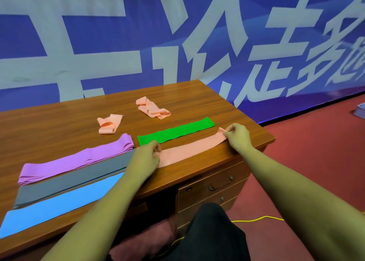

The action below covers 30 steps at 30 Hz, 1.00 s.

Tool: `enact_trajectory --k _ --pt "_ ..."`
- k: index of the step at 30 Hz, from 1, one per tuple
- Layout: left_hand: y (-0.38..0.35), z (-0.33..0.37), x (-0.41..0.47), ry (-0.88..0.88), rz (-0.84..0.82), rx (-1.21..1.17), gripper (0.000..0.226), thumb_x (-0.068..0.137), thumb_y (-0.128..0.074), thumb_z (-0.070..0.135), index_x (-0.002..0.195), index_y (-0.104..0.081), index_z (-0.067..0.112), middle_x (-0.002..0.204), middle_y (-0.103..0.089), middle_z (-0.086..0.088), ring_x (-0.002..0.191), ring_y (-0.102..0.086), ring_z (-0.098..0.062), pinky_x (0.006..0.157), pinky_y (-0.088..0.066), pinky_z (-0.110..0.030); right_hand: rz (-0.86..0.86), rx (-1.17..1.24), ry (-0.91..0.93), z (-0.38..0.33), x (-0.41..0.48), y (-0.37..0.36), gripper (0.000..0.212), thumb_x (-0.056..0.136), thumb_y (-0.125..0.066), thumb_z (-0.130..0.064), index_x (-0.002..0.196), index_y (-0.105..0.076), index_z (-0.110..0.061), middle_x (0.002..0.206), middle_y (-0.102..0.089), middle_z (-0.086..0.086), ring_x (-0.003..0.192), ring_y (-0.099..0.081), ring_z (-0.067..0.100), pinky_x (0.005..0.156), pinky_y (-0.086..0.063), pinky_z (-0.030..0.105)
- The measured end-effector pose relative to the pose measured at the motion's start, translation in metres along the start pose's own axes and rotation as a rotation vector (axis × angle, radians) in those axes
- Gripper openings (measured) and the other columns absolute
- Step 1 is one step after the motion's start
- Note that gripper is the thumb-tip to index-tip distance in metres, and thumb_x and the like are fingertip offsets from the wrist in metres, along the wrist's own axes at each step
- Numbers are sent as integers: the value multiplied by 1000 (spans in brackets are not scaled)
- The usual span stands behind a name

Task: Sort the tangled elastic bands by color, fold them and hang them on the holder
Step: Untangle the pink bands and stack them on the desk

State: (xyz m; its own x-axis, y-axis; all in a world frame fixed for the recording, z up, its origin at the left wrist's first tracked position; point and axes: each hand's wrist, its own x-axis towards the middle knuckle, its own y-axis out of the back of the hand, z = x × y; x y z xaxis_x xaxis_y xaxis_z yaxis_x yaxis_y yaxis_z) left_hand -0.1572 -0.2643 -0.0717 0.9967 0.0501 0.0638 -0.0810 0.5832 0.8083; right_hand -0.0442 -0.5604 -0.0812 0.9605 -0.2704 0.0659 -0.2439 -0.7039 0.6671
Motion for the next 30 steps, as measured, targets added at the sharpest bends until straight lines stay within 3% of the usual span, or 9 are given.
enact_trajectory --k 3,5,7,9,12,16,20,25,30 --pt "-5 -4 0 -9 5 127 21 89 -53 12 104 -59 25 110 -64 -2 108 -56 -22 99 -42 -38 20 -162 47 10 -4 -11 9 90 -64 -15 98 -64 -12 103 -64 9 100 -60 27 79 -50 35" --pt "-9 -7 -1 -34 30 248 22 92 -53 18 111 -58 29 114 -56 0 114 -48 -20 97 -35 -36 130 -377 153 12 -10 -16 26 91 -62 -19 116 -60 -11 117 -57 12 110 -54 29 93 -47 39" --pt "-11 -11 -1 -94 65 326 24 94 -53 22 115 -58 32 119 -48 1 117 -40 -19 96 -31 -33 179 -398 344 1 -23 -19 36 91 -59 -24 125 -57 -11 123 -54 10 115 -50 26 98 -43 39" --pt "-13 -12 1 -145 45 343 22 96 -52 27 115 -61 33 122 -47 5 118 -38 -16 97 -29 -32 8 -368 552 -15 -41 -26 34 92 -55 -29 122 -61 -15 121 -57 5 114 -51 21 100 -44 38" --pt "-13 -13 7 -178 -52 326 21 97 -50 29 113 -62 32 117 -54 7 117 -45 -13 97 -29 -32 -259 -471 670 -29 -68 -41 30 95 -50 -35 116 -64 -19 117 -59 0 109 -52 15 99 -45 34" --pt "7 -22 23 -193 -121 229 16 95 -53 28 104 -66 28 108 -57 4 109 -49 -14 98 -40 -35 -299 -582 673 -47 -63 -44 27 94 -49 -36 108 -65 -19 106 -59 0 102 -52 17 92 -45 33" --pt "30 -41 62 -104 12 272 15 93 -56 23 104 -65 22 105 -53 1 109 -49 -20 92 -41 -35 -353 -499 587 -91 -33 -59 18 91 -54 -30 99 -64 -17 98 -59 1 94 -58 19 79 -50 32" --pt "35 -75 110 68 65 391 36 94 -52 32 126 -59 17 128 -52 -9 121 -47 -29 99 -38 -43 -328 -350 508 -147 15 -120 27 90 -57 -26 114 -62 -14 111 -59 4 97 -58 20 85 -54 37" --pt "34 -95 125 98 -3 379 38 96 -48 35 129 -57 19 123 -53 -9 117 -51 -27 99 -44 -42 -280 -335 434 -171 57 -181 39 90 -56 -21 128 -54 -10 127 -55 12 115 -55 31 97 -49 43"
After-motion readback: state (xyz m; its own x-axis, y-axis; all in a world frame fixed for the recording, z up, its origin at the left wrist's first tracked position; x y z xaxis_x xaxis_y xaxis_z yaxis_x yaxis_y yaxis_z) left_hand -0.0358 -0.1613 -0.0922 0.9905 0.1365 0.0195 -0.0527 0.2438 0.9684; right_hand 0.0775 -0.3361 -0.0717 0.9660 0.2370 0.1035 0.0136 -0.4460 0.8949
